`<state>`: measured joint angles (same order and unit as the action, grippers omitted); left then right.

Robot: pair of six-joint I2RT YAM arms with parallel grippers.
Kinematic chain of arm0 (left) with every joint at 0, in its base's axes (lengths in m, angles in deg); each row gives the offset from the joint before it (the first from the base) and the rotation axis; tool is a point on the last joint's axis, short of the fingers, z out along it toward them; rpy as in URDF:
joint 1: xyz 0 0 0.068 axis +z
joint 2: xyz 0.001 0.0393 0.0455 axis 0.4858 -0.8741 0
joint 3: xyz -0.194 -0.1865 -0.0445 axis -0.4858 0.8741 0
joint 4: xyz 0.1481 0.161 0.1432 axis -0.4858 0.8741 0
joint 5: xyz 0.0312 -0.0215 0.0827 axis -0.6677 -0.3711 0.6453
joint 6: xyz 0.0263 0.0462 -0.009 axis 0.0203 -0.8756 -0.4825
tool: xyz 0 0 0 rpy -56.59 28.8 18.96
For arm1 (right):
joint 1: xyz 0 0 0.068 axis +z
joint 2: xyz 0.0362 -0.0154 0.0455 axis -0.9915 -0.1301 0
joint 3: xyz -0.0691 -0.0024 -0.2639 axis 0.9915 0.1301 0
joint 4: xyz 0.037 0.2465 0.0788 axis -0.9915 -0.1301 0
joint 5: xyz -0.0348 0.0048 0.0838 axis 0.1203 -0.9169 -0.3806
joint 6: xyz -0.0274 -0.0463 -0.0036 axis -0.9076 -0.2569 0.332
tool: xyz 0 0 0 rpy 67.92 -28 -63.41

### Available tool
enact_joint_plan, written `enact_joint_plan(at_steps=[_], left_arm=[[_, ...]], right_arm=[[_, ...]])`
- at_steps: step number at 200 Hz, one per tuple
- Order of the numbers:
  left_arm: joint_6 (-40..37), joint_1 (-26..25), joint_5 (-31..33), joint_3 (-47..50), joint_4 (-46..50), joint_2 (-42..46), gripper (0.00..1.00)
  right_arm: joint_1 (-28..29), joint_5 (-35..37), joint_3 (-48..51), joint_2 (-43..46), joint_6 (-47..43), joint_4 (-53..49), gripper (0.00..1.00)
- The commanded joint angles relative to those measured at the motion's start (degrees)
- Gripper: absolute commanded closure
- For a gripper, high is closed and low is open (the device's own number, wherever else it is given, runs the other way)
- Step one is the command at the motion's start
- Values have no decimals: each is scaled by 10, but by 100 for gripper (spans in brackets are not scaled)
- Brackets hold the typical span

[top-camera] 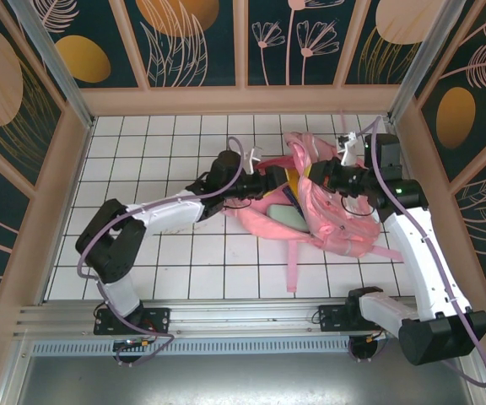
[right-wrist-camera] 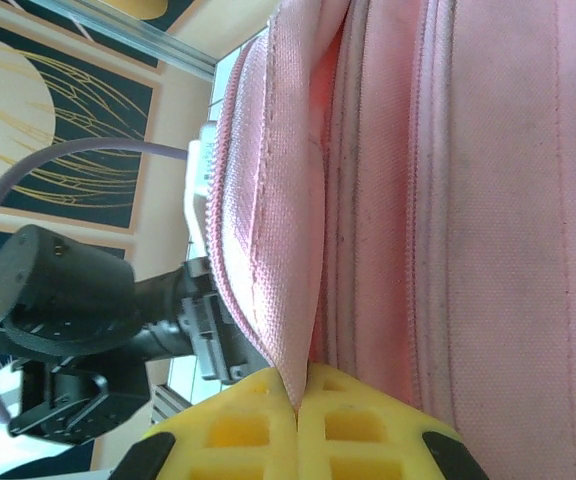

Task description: Pack the student bag

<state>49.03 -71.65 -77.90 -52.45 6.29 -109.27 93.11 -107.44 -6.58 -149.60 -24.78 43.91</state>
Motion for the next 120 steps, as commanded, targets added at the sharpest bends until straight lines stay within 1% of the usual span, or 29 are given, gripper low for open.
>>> enact_joint_plan(at_steps=[1,14,34,50,56,63,70,91,101,108,120], left_arm=[[-61,16,45,18,66,61,26],[-79,27,88,28,102,92,26],[-100,47,148,46,132,143,25],[-120,64,182,43,158,175,25],[-132,69,192,38,169,183,25],[-148,73,201,26,180,187,25],[-165,76,209,11,192,185,22],[-197,89,205,-56,226,141,20],[-201,94,185,-87,227,112,20],[-207,96,183,-111,227,91,20],[-210,96,176,-153,229,49,19]], right_arm=[[4,3,30,14,0,38,93],[30,13,55,12,12,56,93],[96,78,84,-3,23,77,90],[137,111,89,-24,24,79,85],[147,121,91,-28,26,81,79],[155,130,93,-27,27,87,64],[162,136,96,-21,27,92,52],[172,188,94,7,24,79,27],[175,227,92,21,20,58,24],[175,262,90,30,21,37,24],[174,354,91,45,45,-6,24]])
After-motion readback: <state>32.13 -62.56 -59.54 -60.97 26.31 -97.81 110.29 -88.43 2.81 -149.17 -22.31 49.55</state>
